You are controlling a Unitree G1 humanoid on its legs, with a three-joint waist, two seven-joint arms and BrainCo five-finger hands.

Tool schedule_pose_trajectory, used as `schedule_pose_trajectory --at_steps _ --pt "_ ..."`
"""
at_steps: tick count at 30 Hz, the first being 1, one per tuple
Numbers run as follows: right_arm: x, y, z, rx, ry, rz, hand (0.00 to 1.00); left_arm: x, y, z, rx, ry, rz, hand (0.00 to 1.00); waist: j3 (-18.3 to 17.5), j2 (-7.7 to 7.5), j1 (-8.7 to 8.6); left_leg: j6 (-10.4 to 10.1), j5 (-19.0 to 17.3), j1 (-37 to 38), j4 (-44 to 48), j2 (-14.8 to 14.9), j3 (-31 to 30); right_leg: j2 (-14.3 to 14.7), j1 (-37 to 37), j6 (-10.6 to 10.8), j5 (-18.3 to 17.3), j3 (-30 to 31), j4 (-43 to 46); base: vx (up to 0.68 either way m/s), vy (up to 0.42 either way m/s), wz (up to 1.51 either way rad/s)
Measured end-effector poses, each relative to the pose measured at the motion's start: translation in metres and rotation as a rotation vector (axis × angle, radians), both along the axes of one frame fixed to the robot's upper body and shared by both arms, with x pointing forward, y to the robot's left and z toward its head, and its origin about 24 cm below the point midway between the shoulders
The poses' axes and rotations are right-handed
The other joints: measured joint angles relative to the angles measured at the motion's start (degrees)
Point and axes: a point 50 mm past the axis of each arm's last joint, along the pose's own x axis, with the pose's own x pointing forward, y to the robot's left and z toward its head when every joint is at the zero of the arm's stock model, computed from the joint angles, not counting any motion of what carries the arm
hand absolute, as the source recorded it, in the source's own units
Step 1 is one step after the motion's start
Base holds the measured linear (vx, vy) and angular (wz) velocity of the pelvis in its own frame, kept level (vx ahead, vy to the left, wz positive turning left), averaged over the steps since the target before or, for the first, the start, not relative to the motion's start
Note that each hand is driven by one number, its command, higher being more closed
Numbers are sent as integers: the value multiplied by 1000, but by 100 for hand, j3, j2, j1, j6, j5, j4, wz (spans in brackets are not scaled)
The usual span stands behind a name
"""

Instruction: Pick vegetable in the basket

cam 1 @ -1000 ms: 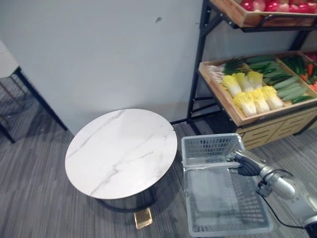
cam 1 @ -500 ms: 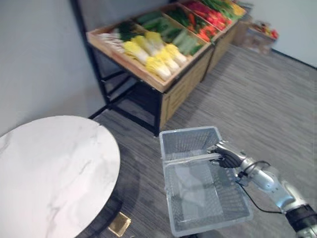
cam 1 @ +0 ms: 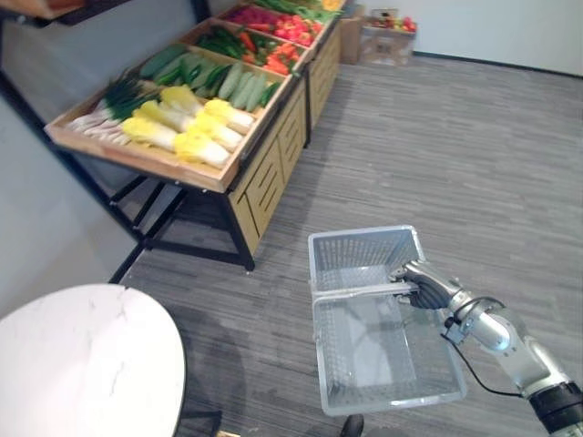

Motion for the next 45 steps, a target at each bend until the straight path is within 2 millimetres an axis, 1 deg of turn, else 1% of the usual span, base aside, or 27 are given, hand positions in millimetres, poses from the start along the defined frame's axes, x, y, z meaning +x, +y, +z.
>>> schedule_pose_trajectory --at_steps 2,4,5,6,7,8,9,11,14,18,21,26,29,30,31,32,34,35,36,37,39,40,41,42,43,44,45 --pt "-3 2 -1 7 7 6 100 -3 -6 -2 -15 8 -5 0 -1 3 16 -66 -193 -206 -350 -351 -709 -36 -122 -14 -4 460 63 -9 81 -134" --pt "-5 4 -4 21 21 5 100 -6 -12 -3 -33 13 -3 0 -48 74 10 -124 -156 -218 -1169 -599 -1286 -41 -311 69 34 896 256 -11 127 -141" --pt "-8 4 -8 20 36 4 100 -4 -14 -3 -45 3 8 0 -79 134 0 -257 -56 -232 -1776 -688 -1600 -26 -450 142 75 1153 341 -21 142 -103" --pt "-10 3 -10 19 46 1 100 -3 -15 -3 -46 0 5 0 -87 155 -11 -297 19 -236 -2036 -707 -1734 -11 -514 182 90 1289 369 -24 196 -112" --pt "-14 1 -16 9 68 -8 100 -2 -18 -3 -58 -10 9 0 -143 269 -31 -373 309 -234 -2464 -724 -1940 30 -606 287 128 1471 388 -6 228 -96" --pt "-19 -5 -22 -12 100 -32 100 0 -24 -4 -77 -19 11 0 -217 442 -41 -584 611 -203 -2673 -657 -2064 127 -680 416 138 1625 386 9 240 -80" --pt "-20 -6 -27 -14 120 -48 100 1 -25 -4 -80 -24 11 0 -222 435 -62 -573 558 -172 -2747 -674 -2063 92 -683 485 147 1679 371 42 258 -46" --pt "-32 -12 -40 -17 176 -86 100 6 -20 -2 -64 -44 -14 0 -248 300 -163 -463 538 -192 -2878 -938 -1945 -184 -651 743 322 1664 129 41 296 -8" --pt "-37 -28 -43 14 168 -187 100 7 -22 -2 -65 -44 -44 0 -274 302 -169 -377 573 -136 -3007 -1187 -1879 -407 -551 922 489 1649 -126 30 194 2" --pt "-44 -46 -62 54 215 -318 100 5 -23 -2 -64 -37 -76 0 -334 331 -150 -374 574 119 -3176 -1246 -1868 -445 -413 925 487 1656 -84 41 47 1" --pt "-50 -53 -70 72 223 -373 100 11 -22 -1 -49 -55 -119 0 -338 319 -176 -374 574 110 -3172 -1213 -1844 -410 -491 916 477 1675 -9 12 -13 -10" --pt "-57 -59 -79 60 264 -408 100 28 -19 4 -32 -117 -139 0 -367 276 -182 -373 575 168 -3164 -1152 -1846 -351 -476 855 429 1663 36 -8 -10 -1" --pt "-60 -60 -81 61 272 -417 100 29 -16 5 -22 -123 -133 0 -422 249 -184 -373 510 165 -3083 -1092 -1862 -315 -478 792 258 1606 158 -4 -19 5" --pt "-60 -60 -81 65 271 -418 100 29 -15 5 -20 -123 -130 0 -421 248 -185 -386 409 107 -2935 -1052 -1878 -288 -490 793 191 1582 233 0 -57 6" --pt "-60 -60 -81 71 268 -422 100 28 -13 5 -16 -122 -120 0 -421 260 -177 -413 153 -58 -2534 -941 -1905 -219 -581 767 42 1565 452 -8 -76 0" --pt "-59 -60 -81 74 265 -428 100 24 -13 5 -14 -114 -110 0 -393 311 -165 -386 -121 -171 -2122 -783 -1940 -142 -586 727 -130 1561 723 4 -88 -2" --pt "-59 -59 -80 82 261 -429 100 11 -10 4 -7 -87 -84 0 -374 430 -160 -322 -325 -210 -1739 -563 -1974 -20 -594 590 -325 1493 1175 85 -86 4" --pt "-59 -58 -80 92 257 -430 100 4 -6 4 3 -71 -70 0 -384 358 -172 -254 -328 -328 -1189 -497 -1960 -81 -640 591 -658 1464 1425 88 -37 19" --pt "-59 -58 -80 95 259 -436 100 3 -5 4 4 -67 -66 0 -378 339 -176 -138 -271 -531 -749 -457 -1927 -91 -653 592 -746 1428 1532 74 -92 19" --pt "-61 -58 -82 101 268 -441 100 -3 -6 3 -5 -56 -46 0 -330 265 -111 402 133 -942 194 -363 -1900 -157 -557 525 -843 1419 1630 78 -99 7" --pt "-61 -60 -81 101 266 -446 100 -9 -8 2 -15 -43 -29 0 -267 261 -67 404 448 -1019 502 -366 -2004 -212 -390 501 -901 1431 1589 93 -88 8" --pt "-60 -62 -80 99 257 -454 100 -15 -13 0 -35 -30 -26 0 -179 229 -56 309 448 -1171 730 -430 -2055 -255 -256 478 -963 1459 1562 90 -31 10" --pt "-59 -64 -79 98 253 -460 100 -19 -17 -1 -52 -23 -30 0 -164 273 -26 192 274 -1217 585 -495 -2061 -287 -235 472 -985 1481 1560 117 -16 5" --pt "-56 -66 -78 97 250 -470 100 -23 -22 -2 -69 -11 -48 0 -127 322 8 39 166 -1271 62 -641 -2059 -326 -218 465 -998 1505 1535 125 12 1" --pt "-54 -66 -78 97 247 -472 100 -25 -25 -2 -77 -4 -59 0 -115 345 13 -10 164 -1311 -272 -722 -2056 -336 -216 464 -998 1519 1506 148 48 -4" --pt "-49 -67 -79 98 252 -475 100 -33 -30 -3 -95 13 -59 0 -100 375 55 -113 338 -1358 -1386 -904 -2066 -353 -225 458 -995 1560 1452 168 92 -11" --pt "-48 -68 -80 99 256 -481 100 -37 -32 -3 -100 26 -72 0 -100 407 116 -199 583 -1368 -2108 -964 -2139 -331 -223 461 -1025 1591 1442 169 105 -18"
